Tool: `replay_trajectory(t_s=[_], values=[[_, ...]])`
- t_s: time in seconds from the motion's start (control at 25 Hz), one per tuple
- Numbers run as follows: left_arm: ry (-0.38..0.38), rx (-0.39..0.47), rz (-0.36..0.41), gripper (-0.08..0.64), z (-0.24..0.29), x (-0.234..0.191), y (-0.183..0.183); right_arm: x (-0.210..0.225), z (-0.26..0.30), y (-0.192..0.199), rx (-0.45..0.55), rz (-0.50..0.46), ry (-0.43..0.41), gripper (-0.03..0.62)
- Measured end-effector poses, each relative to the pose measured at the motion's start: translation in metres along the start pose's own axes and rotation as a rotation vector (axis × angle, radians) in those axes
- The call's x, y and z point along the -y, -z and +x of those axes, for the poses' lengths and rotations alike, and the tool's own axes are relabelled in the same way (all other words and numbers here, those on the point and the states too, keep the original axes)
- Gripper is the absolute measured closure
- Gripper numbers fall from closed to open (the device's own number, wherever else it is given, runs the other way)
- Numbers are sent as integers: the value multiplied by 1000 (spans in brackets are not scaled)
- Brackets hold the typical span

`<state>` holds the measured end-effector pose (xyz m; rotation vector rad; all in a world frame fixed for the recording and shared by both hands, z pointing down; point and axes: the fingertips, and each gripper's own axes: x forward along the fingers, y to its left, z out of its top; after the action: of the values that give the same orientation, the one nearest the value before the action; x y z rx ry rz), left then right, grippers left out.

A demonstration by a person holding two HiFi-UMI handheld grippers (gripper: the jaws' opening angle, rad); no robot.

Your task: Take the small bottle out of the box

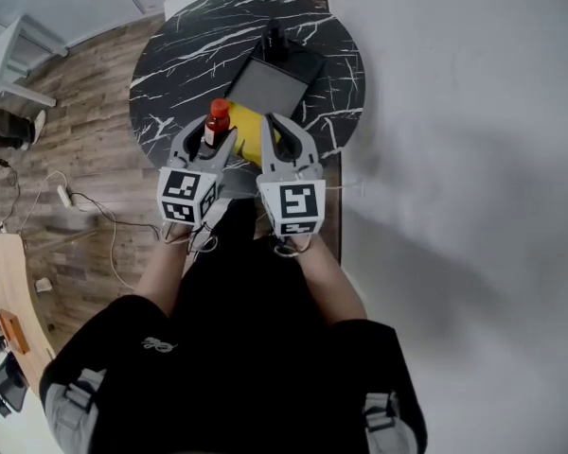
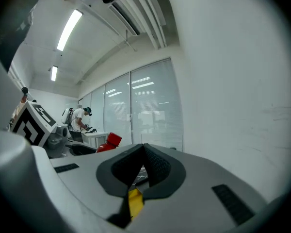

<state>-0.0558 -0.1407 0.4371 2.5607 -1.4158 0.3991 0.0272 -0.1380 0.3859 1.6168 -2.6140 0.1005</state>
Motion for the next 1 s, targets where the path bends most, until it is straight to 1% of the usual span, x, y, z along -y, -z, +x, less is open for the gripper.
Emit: replay_trajectory(t_s=[0.2,0.4,0.56,0.72,0.88,1.0], values=[[-38,89,-1,351,-23,11,-30,-1,-23,-29,81,-19,4,597],[-92,158,7,351,-49,15,-50,-2,-45,-46,113,-22,2,597],[-109,190,17,351,-62,21,-64,4,-55,-55,125,-22,14,597],[-119,216,10,351,-69,22,-76,7,-59,-65,145,-34,20,597],[-120,240,14,351,-74,24,-86,9,-62,-73,163,-60,19,597],[-113,259,20,351,-76,27,-93,9,-61,-76,170,-48,21,597]])
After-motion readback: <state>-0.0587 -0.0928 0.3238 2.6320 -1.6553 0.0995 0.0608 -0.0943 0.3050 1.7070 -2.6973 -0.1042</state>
